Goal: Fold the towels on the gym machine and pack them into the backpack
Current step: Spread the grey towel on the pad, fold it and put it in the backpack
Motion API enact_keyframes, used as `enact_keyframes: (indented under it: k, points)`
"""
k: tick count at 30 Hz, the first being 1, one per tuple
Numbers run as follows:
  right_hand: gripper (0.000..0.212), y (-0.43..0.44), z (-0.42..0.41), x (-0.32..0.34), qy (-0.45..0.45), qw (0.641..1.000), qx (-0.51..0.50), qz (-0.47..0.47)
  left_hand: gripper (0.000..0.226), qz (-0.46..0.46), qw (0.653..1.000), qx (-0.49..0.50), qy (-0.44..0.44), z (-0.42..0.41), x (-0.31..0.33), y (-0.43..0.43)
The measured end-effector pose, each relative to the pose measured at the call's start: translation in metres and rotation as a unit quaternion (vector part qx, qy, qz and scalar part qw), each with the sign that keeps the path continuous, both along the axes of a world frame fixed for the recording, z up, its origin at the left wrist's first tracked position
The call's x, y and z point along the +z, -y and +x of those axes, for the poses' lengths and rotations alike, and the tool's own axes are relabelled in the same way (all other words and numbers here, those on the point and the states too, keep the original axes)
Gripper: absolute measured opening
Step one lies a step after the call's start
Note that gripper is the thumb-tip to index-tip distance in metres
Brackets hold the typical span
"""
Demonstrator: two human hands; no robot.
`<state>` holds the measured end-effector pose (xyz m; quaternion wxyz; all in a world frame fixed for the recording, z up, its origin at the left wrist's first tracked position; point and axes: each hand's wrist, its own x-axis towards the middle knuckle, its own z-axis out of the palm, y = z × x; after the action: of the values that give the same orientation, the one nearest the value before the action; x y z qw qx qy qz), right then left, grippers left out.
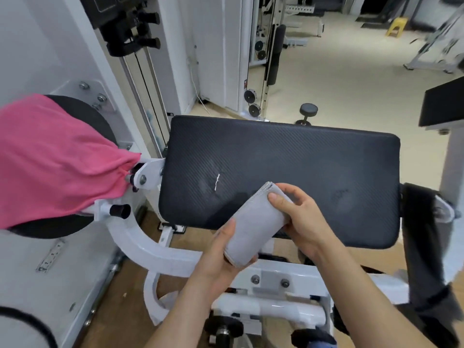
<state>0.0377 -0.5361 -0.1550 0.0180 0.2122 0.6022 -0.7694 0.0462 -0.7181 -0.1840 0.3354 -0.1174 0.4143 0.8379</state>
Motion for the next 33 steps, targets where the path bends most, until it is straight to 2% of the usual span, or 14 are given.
enact_keyframes:
  k: [4,7,10,12,14,16,19,21,22,24,25,27,30,33]
  points:
    - [0.049,0.039,0.058,0.005,0.009,0.997,-0.079,0.008,0.056,0.071,0.99,0.079,0.092,0.064,-0.01,0.011]
    - [0.06,0.065,0.11,0.004,0.027,0.996,-0.089,0.015,0.048,0.093,0.984,0.097,0.119,0.11,-0.017,0.014]
    - [0.055,0.086,0.165,0.003,0.071,0.993,-0.088,0.026,0.037,0.12,0.98,0.106,0.115,0.143,-0.014,0.013]
    - [0.061,0.091,0.198,-0.003,0.1,0.98,-0.142,0.095,0.04,0.094,0.988,0.101,0.073,0.163,-0.011,0.007]
    - [0.065,0.085,0.226,-0.008,0.126,0.946,-0.225,0.195,0.026,0.002,0.995,0.1,-0.003,0.182,-0.01,-0.003]
    - [0.053,0.073,0.25,-0.005,0.121,0.95,-0.239,0.164,0.021,-0.149,0.974,0.083,-0.147,0.199,-0.009,-0.014]
    - [0.047,0.056,0.289,0.005,0.135,0.977,-0.162,0.025,0.027,-0.339,0.86,0.026,-0.381,0.23,-0.013,-0.038]
    - [0.044,0.043,0.315,0.006,0.112,0.982,-0.153,-0.022,0.036,-0.367,0.801,-0.039,-0.472,0.259,-0.014,-0.057]
    - [0.042,0.034,0.328,0.005,0.094,0.979,-0.176,-0.034,0.041,-0.347,0.792,-0.089,-0.495,0.274,-0.014,-0.068]
    - [0.036,0.012,0.358,0.002,0.087,0.968,-0.235,-0.027,0.041,-0.236,0.833,-0.175,-0.469,0.299,-0.015,-0.088]
    - [0.033,-0.002,0.375,-0.003,0.094,0.962,-0.254,-0.016,0.031,-0.164,0.883,-0.197,-0.394,0.31,-0.012,-0.096]
    - [0.033,-0.036,0.409,-0.011,0.106,0.961,-0.256,0.011,0.019,-0.128,0.935,-0.183,-0.275,0.326,-0.021,-0.118]
    - [0.031,-0.091,0.462,-0.022,0.108,0.974,-0.197,-0.002,0.02,-0.199,0.943,-0.143,-0.225,0.356,-0.029,-0.167]
    - [0.032,-0.133,0.499,-0.021,0.078,0.988,-0.116,-0.066,0.026,-0.121,0.966,-0.194,-0.118,0.377,-0.03,-0.193]
